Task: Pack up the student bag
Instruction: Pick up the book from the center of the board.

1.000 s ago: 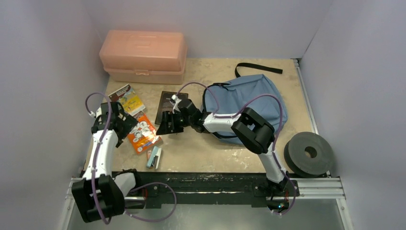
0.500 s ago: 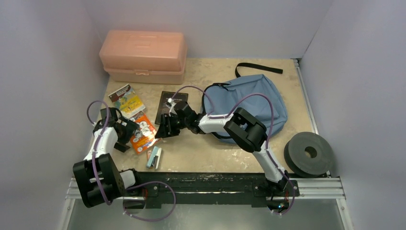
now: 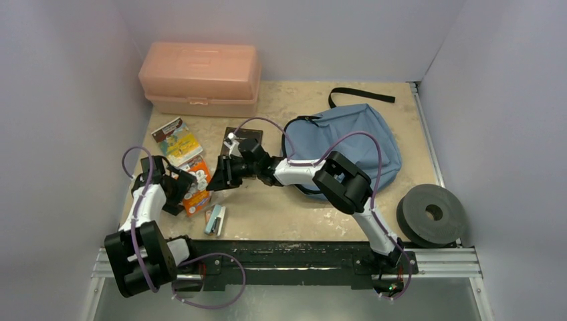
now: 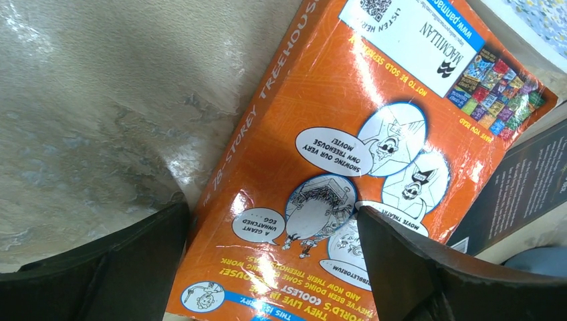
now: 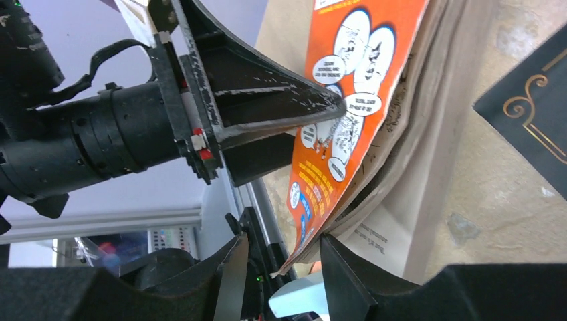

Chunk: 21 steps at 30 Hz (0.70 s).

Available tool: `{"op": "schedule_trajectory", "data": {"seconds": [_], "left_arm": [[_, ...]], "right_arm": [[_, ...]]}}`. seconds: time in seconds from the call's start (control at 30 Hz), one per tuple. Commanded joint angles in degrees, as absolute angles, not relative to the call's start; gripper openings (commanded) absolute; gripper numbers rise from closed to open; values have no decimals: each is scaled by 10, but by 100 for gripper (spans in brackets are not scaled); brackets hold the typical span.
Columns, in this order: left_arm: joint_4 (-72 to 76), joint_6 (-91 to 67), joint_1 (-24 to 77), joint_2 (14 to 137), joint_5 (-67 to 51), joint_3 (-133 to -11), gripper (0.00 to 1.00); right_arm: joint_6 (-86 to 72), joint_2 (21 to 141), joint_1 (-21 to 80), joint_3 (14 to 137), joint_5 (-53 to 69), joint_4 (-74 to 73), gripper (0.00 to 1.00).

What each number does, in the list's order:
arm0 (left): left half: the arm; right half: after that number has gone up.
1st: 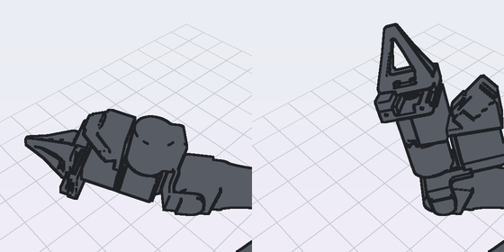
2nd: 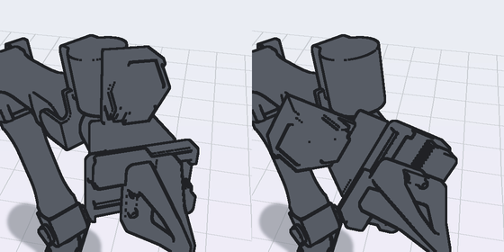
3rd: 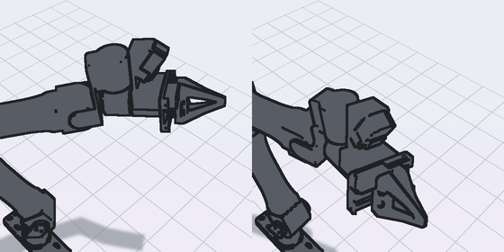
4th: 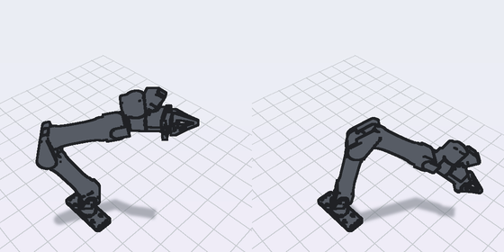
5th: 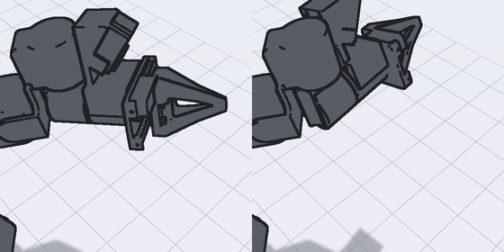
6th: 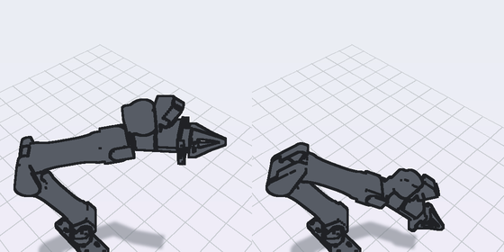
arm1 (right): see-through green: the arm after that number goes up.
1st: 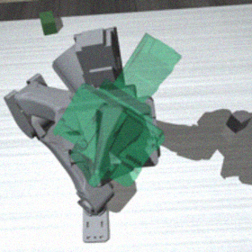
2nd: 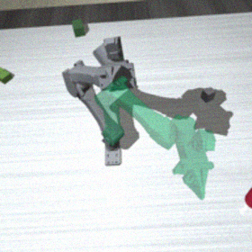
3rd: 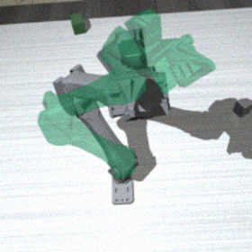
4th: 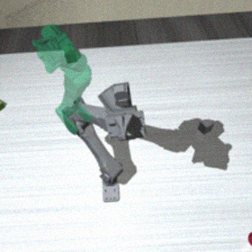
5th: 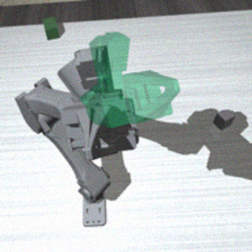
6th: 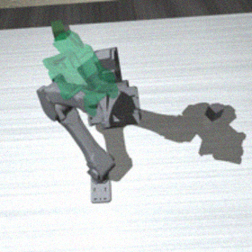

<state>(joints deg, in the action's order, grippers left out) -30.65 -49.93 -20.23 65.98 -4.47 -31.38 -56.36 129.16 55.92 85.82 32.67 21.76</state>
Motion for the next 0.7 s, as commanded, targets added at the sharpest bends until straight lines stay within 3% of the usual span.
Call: {"op": "schedule_trajectory", "data": {"seconds": [0.0,0.33,0.57,0.6,0.67], "left_arm": [[-285,-518,-201,646,-110,-296,95],[-309,-492,-201,592,-90,-292,95],[-342,-444,-199,543,-64,-315,93],[-348,-434,-199,532,-59,-321,93],[-365,-415,-199,511,-43,-335,93]], "right_arm": [[-563,1304,572,886,315,191,49],[-567,1296,572,849,276,180,49],[-499,1282,571,891,254,122,5],[-487,1275,571,901,255,113,0],[-482,1263,568,909,269,107,0]]}}
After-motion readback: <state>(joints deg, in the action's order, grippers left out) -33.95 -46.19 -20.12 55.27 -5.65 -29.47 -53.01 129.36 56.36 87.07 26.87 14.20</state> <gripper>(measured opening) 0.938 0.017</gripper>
